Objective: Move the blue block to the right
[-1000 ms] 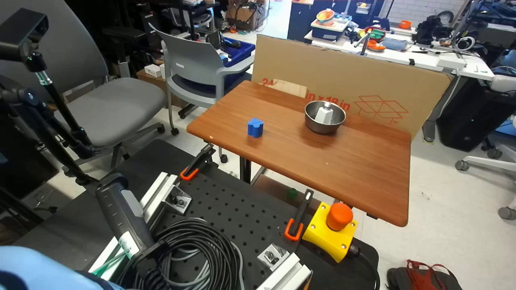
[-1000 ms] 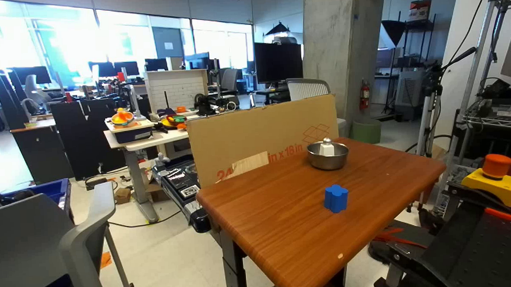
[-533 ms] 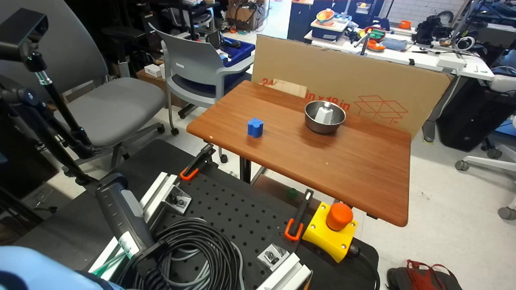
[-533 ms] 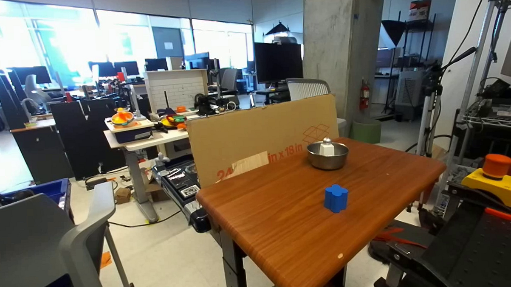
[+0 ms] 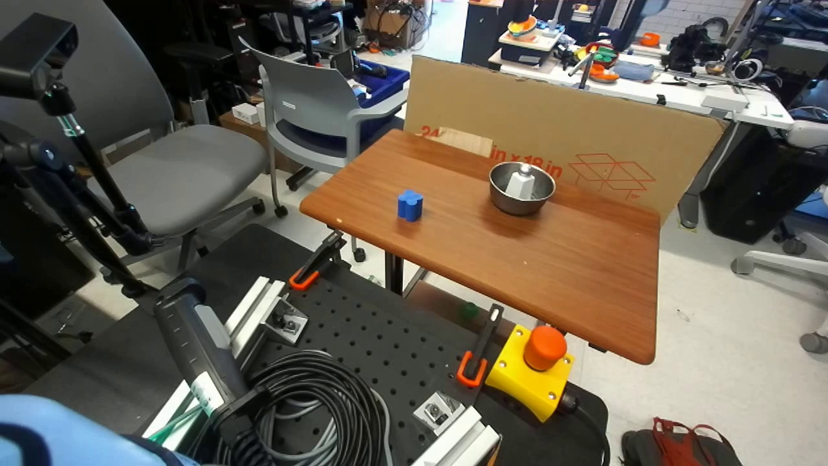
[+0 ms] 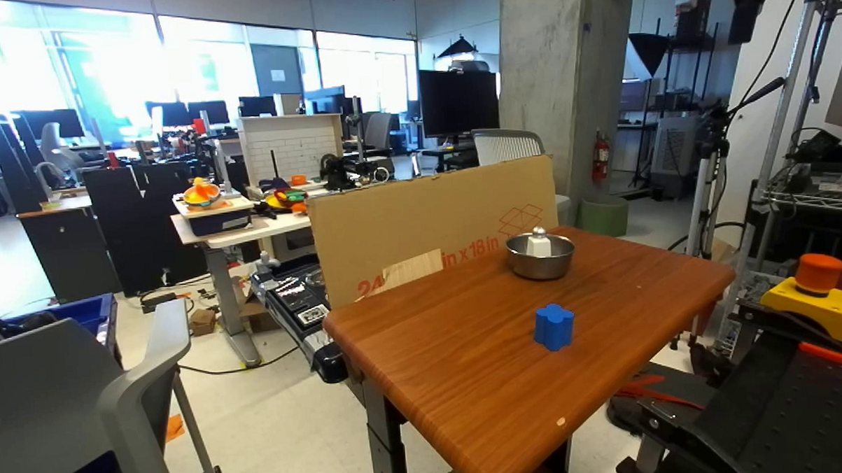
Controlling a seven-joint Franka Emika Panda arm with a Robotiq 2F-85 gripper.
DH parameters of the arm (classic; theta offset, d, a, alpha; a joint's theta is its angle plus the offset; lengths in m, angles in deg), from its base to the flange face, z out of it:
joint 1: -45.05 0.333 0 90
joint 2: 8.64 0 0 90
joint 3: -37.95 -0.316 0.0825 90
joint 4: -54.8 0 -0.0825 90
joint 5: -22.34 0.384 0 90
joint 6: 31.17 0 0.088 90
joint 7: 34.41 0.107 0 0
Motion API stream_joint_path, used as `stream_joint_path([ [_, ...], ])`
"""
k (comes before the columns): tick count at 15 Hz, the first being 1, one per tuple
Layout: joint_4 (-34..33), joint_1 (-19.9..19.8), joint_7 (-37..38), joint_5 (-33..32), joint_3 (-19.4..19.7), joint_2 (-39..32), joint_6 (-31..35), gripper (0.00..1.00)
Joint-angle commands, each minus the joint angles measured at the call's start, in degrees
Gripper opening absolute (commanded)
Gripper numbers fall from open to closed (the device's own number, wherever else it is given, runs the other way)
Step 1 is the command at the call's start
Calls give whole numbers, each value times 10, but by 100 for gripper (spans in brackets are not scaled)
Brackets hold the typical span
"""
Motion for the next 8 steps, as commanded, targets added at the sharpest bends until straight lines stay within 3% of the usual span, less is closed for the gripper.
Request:
stream_joint_path([
  [1,59,22,15,-6,-31,-20,88,100],
  [4,62,37,51,-31,-64,-80,133,100],
  [8,36,54,108,-70,-91,-170,141,100],
])
